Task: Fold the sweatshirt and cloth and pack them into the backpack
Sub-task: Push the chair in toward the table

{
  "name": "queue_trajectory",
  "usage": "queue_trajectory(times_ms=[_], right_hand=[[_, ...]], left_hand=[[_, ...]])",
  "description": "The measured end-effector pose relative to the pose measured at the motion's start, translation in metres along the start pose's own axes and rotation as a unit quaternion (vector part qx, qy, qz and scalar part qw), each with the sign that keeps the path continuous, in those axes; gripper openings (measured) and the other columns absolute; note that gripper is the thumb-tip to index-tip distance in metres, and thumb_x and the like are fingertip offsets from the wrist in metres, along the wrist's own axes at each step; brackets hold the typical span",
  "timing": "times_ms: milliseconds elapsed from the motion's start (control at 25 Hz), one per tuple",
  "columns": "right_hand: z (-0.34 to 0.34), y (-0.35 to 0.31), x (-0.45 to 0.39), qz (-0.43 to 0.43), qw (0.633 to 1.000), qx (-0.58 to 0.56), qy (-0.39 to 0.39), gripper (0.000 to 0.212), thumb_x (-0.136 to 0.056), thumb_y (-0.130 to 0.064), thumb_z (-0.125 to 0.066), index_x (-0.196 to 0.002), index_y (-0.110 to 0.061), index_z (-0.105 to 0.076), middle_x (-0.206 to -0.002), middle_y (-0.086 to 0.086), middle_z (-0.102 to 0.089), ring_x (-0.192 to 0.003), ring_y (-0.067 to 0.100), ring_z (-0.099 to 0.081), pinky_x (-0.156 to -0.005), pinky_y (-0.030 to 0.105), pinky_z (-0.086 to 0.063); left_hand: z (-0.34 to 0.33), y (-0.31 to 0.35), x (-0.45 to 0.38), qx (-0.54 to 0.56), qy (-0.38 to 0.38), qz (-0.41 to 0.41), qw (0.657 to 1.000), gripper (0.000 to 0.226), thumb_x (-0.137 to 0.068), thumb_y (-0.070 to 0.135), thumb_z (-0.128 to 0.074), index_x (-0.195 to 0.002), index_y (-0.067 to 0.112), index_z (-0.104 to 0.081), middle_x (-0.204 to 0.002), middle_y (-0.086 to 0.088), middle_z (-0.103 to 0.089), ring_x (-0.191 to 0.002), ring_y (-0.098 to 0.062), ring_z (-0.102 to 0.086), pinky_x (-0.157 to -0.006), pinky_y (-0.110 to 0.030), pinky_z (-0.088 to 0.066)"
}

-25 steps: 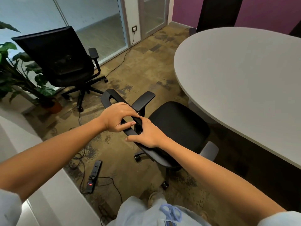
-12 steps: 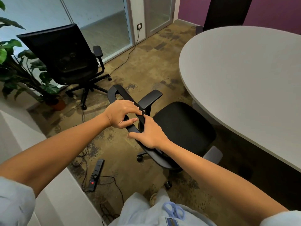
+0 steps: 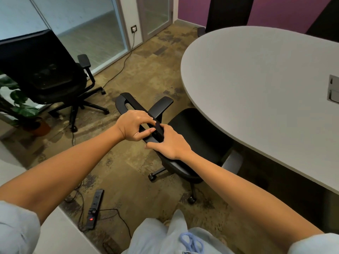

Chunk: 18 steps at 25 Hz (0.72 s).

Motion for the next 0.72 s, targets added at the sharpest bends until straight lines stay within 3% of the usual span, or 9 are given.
queue_trajectory(times_ms=[160, 720], right_hand=[[0.023, 0.021, -0.011, -0.044, 0.999, -0.013, 0.000, 0.109, -0.059, -0.082, -0.062, -0.147, -0.023, -0.035, -0.144, -0.001, -0.050, -0.118, 0.025, -0.059, -0.099, 0.050, -0.048], [0.081, 0.059, -0.051, -0.070, 0.997, 0.000, 0.032, 0.103, -0.072, -0.075, -0.063, -0.153, -0.022, -0.028, -0.155, 0.001, -0.040, -0.133, 0.027, -0.049, -0.106, 0.050, -0.043]], left_hand=[[-0.012, -0.001, -0.033, 0.003, 0.018, -0.023, 1.000, 0.040, -0.088, 0.044, -0.057, -0.090, 0.011, -0.079, -0.086, -0.003, -0.077, -0.078, -0.023, -0.074, -0.064, -0.037, -0.058], [-0.044, -0.027, -0.123, 0.023, 0.005, -0.028, 0.999, 0.041, -0.088, 0.045, -0.052, -0.088, 0.013, -0.078, -0.084, 0.000, -0.077, -0.076, -0.022, -0.073, -0.060, -0.038, -0.056]])
Point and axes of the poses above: each hand's wrist, its own x-axis away from the middle knuckle, its own z-axis out of the back of the hand, y = z × x, the point moved 4 cm from there along -x, towards the middle knuckle
